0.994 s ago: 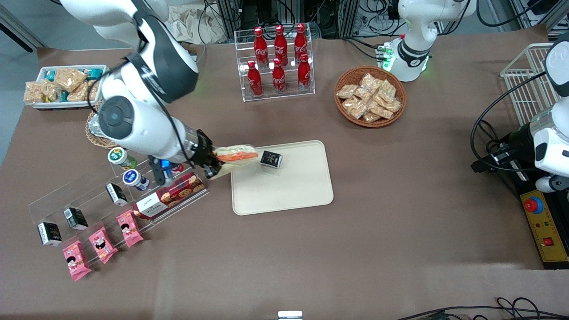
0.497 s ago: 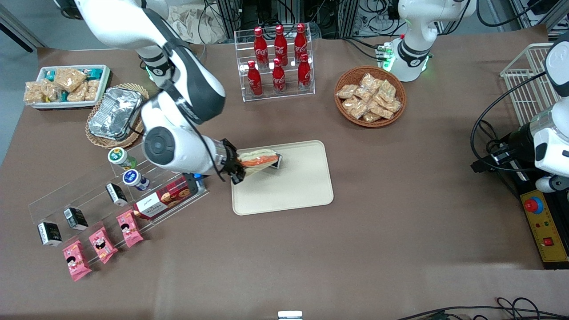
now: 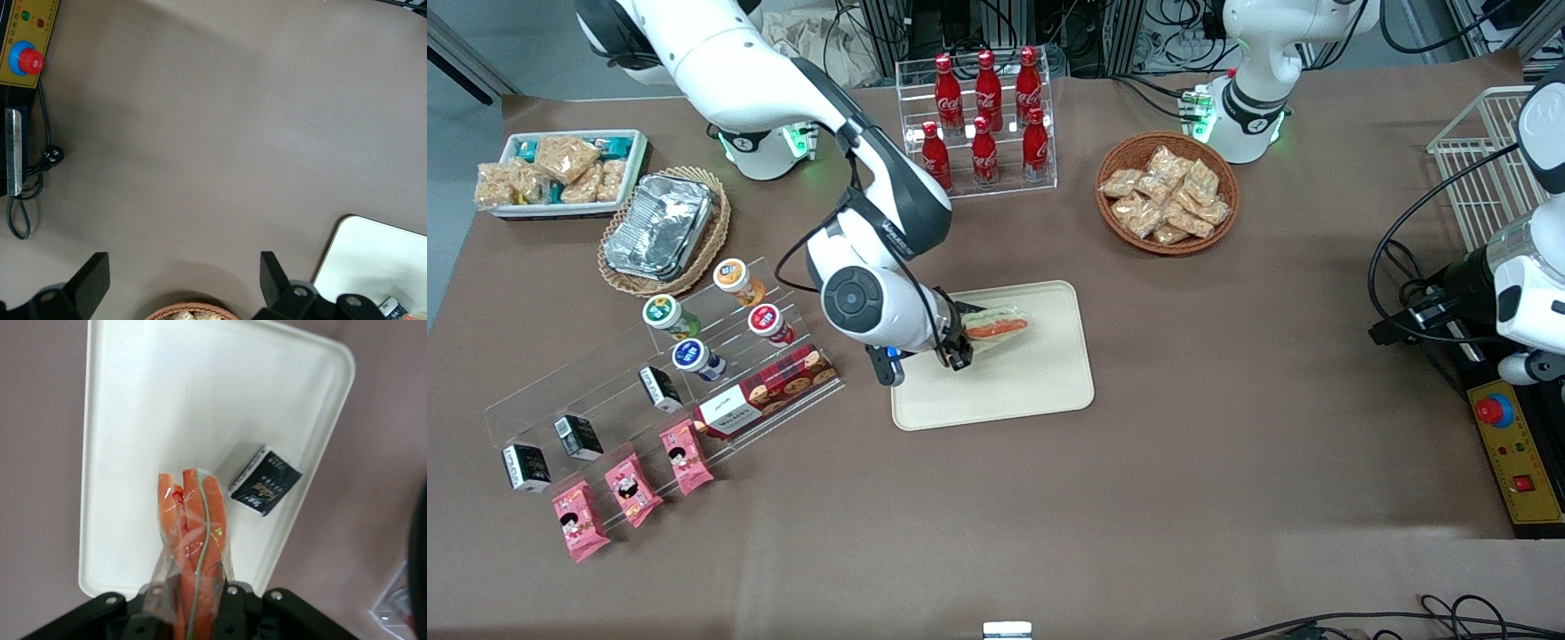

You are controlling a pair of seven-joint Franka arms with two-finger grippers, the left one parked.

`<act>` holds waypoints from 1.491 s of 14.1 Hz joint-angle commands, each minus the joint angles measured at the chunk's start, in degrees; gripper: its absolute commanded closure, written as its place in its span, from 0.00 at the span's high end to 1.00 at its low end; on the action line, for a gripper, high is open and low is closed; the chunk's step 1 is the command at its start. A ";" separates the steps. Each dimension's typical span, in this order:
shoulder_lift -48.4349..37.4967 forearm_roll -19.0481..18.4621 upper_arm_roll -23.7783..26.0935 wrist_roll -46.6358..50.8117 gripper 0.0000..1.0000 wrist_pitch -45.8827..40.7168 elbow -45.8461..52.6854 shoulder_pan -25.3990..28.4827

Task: Place sandwich on tray
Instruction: 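Carry the sandwich over the beige tray beside the black packet, then lower the sandwich onto the tray and open the right gripper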

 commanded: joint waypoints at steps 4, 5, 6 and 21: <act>5.24 -1.11 -0.96 4.97 0.00 6.12 1.37 1.86; 6.20 -1.11 -0.96 5.06 0.00 7.17 1.37 2.12; 7.25 -1.11 -1.22 5.06 0.00 8.05 1.28 2.12; 11.92 -1.20 -2.10 4.97 0.96 15.45 1.46 1.77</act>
